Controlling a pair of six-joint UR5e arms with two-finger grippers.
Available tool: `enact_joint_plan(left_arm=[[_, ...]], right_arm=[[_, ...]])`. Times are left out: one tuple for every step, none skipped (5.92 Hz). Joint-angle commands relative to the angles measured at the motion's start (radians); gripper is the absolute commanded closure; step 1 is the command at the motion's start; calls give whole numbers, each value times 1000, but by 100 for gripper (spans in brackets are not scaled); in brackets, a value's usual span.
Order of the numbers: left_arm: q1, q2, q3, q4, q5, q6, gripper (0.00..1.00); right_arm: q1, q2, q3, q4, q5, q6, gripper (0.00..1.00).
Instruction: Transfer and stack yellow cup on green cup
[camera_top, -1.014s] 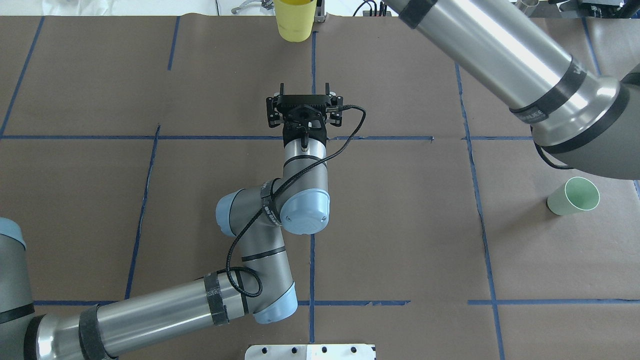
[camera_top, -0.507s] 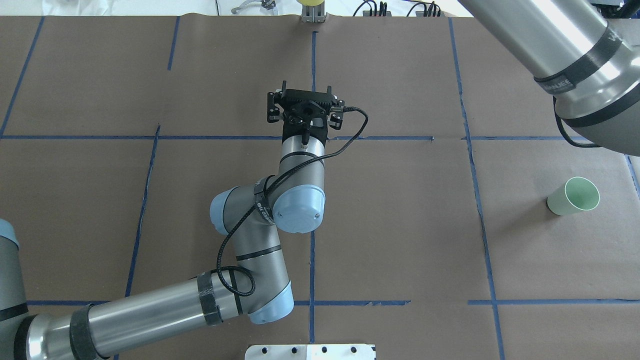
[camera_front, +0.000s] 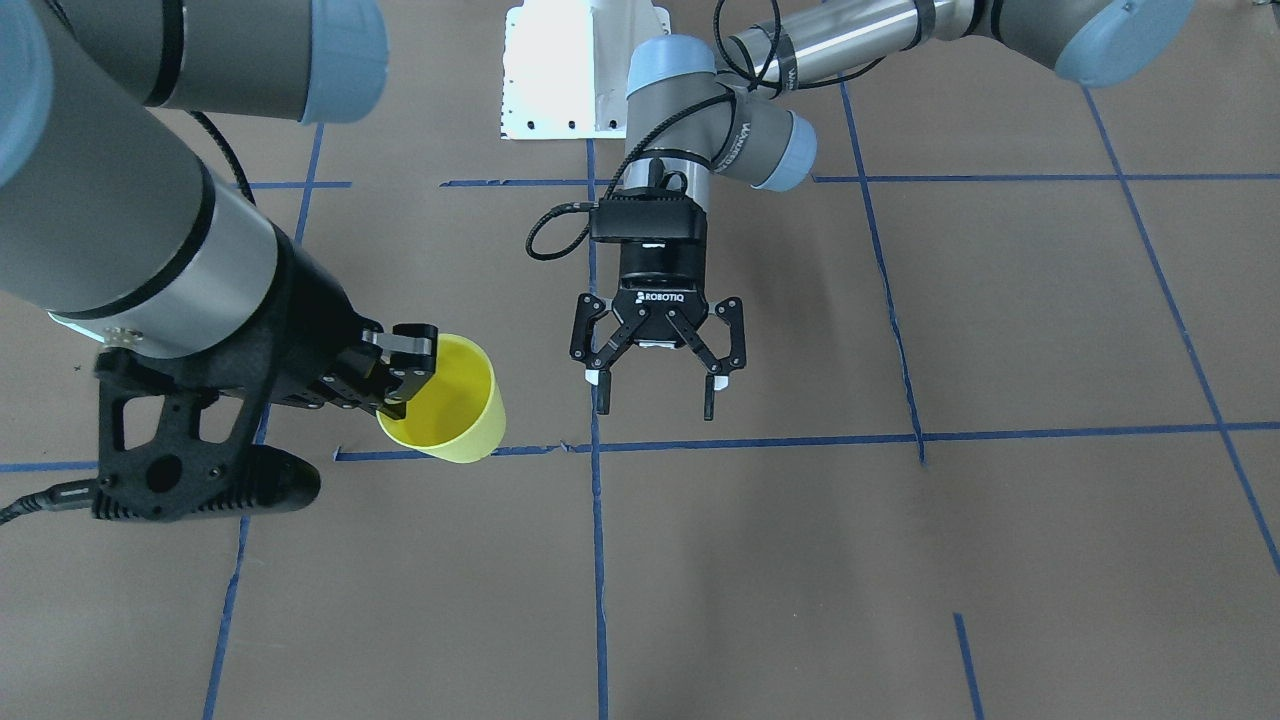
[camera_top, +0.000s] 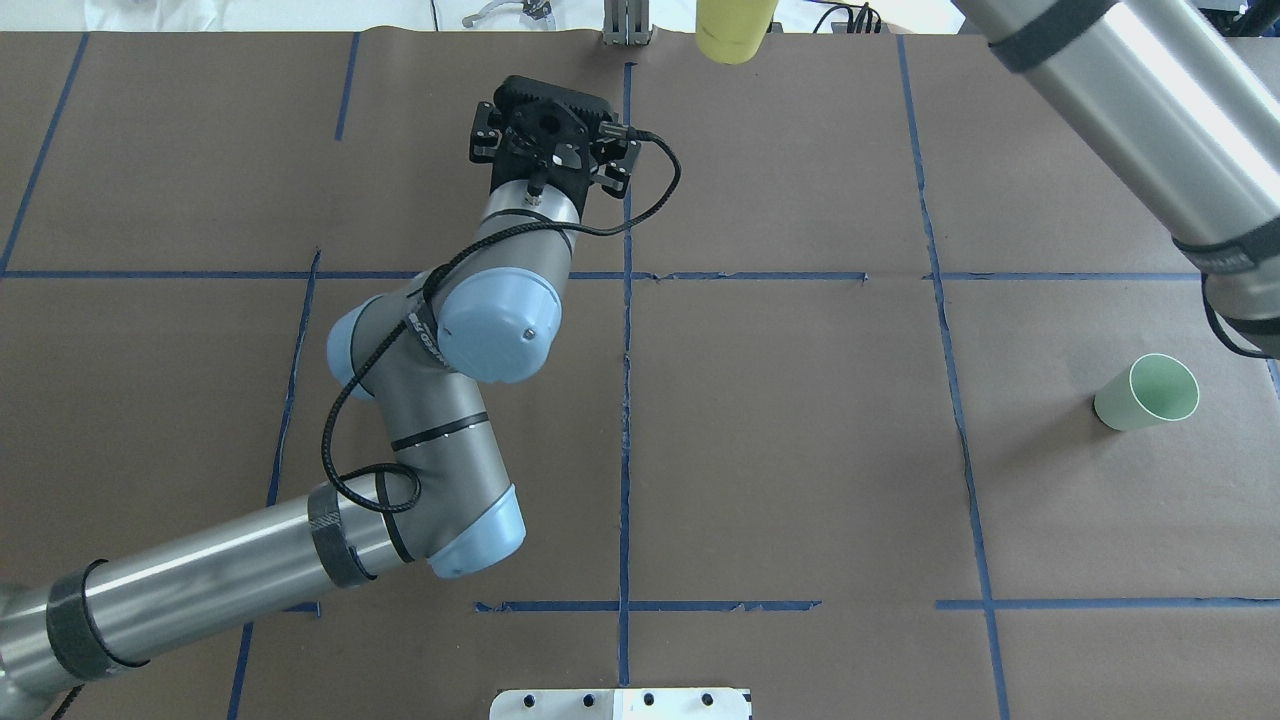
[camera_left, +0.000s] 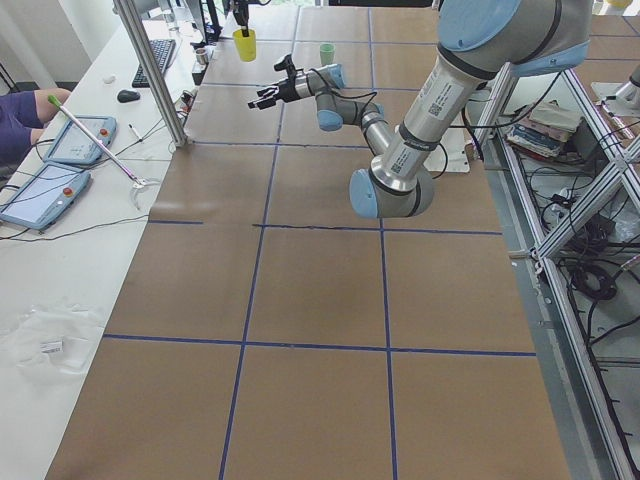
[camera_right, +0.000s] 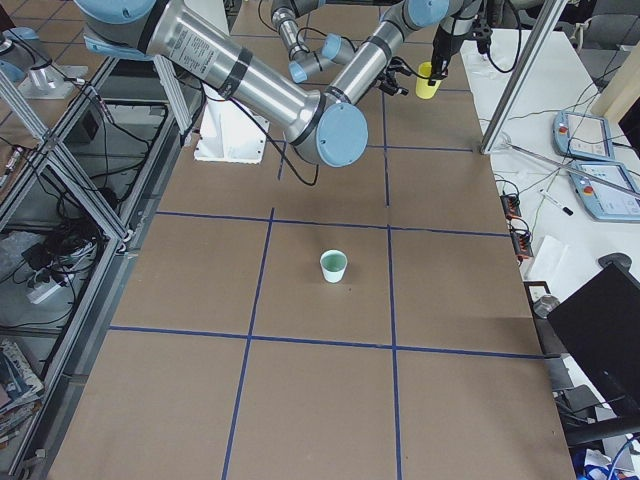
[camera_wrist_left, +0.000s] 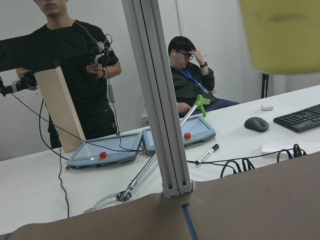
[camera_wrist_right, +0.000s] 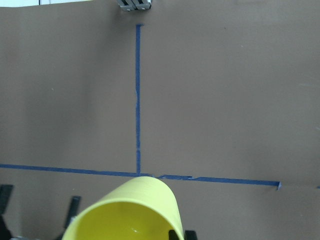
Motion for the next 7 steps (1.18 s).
enact_joint_plan(left_arm=[[-105, 111, -16, 3, -205, -42, 3], [-160, 165, -28, 6, -335, -53, 3], [-236, 220, -42, 7, -523, -57, 3], [-295, 256, -80, 104, -703, -57, 1], [-341, 255, -159, 347, -864, -55, 0], [-358, 256, -224, 475, -963, -55, 0], [-358, 294, -296, 619, -987, -131, 0]], right_arm=[[-3, -229, 256, 0, -25, -47, 100], [20, -363, 399, 0, -33, -107, 100], [53, -483, 507, 0, -35, -191, 100], [78, -560, 568, 0, -38, -257, 100], [102, -663, 630, 6, -39, -346, 100], [134, -734, 636, 17, -39, -420, 100], [145, -868, 638, 79, -39, -512, 100]])
